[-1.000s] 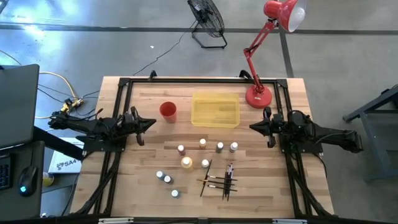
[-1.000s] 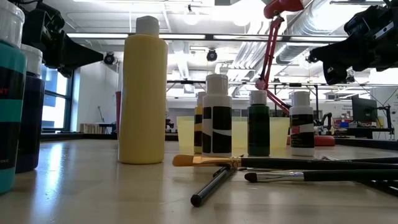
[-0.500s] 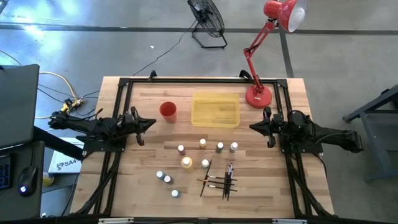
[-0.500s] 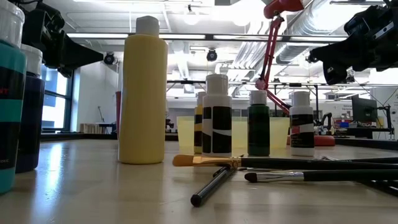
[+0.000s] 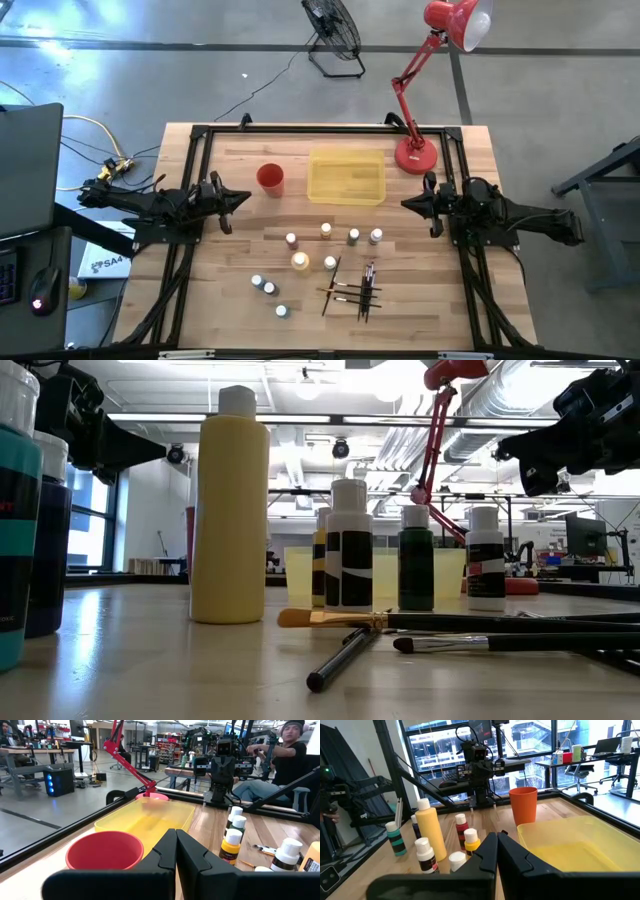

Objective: Pick & Place Paint Supplies

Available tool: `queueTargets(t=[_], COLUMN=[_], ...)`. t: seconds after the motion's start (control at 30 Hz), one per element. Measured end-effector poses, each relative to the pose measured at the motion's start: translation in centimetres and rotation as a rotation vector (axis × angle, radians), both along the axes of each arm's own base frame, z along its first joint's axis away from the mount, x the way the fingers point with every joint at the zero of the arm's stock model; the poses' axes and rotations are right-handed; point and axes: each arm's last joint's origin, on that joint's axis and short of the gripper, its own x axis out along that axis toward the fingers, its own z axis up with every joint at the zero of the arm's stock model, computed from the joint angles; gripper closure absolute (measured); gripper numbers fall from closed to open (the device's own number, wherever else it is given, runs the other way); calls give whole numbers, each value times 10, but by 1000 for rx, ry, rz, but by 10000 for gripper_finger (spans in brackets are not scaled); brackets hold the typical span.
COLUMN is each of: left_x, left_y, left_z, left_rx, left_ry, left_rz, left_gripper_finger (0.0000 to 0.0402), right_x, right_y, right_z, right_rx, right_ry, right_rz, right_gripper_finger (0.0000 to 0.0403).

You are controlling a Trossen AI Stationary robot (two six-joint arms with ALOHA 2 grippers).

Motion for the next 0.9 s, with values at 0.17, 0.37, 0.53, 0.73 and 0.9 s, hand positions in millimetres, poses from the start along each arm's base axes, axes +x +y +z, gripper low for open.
queueTargets(t=[0.17,0.37,0.53,0.73,0.9], left_x=[0,0,0,0,0], left_y=[0,0,0,0,0], left_z=[0,0,0,0,0], left_rx=[0,0,0,-27,-278], left_ry=[0,-1,0,-10,-101], left_rz=[-1,0,0,-1,-10], left_gripper_finger=[402,402,402,402,402], right_x=[0,0,0,0,0], right_y=[0,-1,-1,-1,0], right_z=[0,4,4,5,5], right_rx=[0,-5,-6,-6,93], right_ry=[-2,-40,-44,-46,-51], right_rz=[-9,-19,-19,-22,8], right_gripper_finger=[401,401,401,401,401])
